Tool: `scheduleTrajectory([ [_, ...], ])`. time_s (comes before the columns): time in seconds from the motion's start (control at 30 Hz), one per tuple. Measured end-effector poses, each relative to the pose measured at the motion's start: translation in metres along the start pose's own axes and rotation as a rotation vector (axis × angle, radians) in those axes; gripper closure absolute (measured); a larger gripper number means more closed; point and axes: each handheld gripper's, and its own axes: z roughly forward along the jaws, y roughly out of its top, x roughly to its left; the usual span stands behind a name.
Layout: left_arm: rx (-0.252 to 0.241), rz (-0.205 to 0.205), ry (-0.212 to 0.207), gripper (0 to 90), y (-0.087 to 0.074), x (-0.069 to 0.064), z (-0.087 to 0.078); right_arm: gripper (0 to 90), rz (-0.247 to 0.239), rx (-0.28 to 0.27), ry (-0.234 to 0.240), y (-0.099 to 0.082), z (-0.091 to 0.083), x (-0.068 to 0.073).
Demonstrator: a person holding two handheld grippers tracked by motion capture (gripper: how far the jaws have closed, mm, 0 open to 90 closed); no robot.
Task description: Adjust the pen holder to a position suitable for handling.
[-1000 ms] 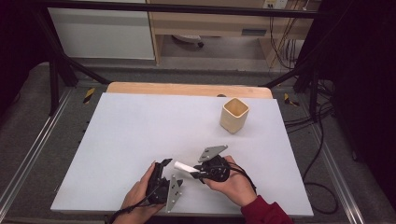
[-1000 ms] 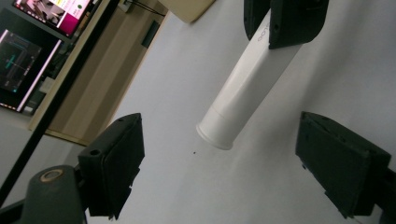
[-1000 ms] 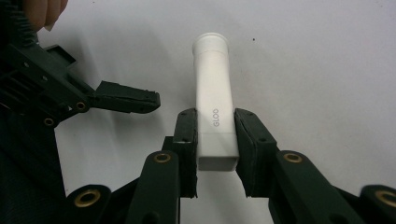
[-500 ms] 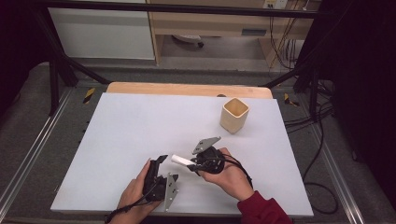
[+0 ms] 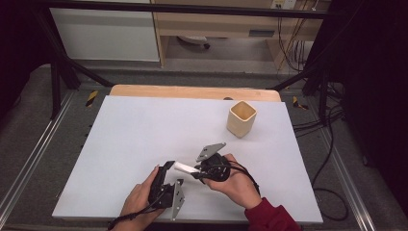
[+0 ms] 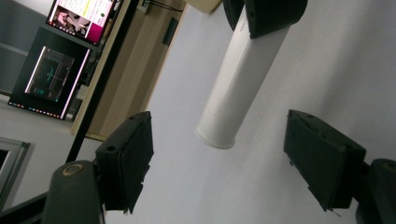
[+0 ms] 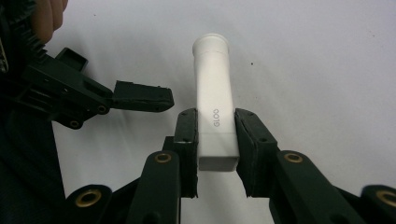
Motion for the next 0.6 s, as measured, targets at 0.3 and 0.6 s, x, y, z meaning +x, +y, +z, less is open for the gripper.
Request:
scheduleTrajectory([
  [0.3,-0.024,0.028,-0.006,29.4,0.0018,-0.0035,-0.0002,71.1,-0.009,0.002,0.015,0.0014,0.0008,0.004],
  [0.6,-0.038,0.074,0.015,37.2,0.003,-0.0045,-0.0016,71.1,-0.014,0.008,0.025,0.0028,0.0018,0.0078],
])
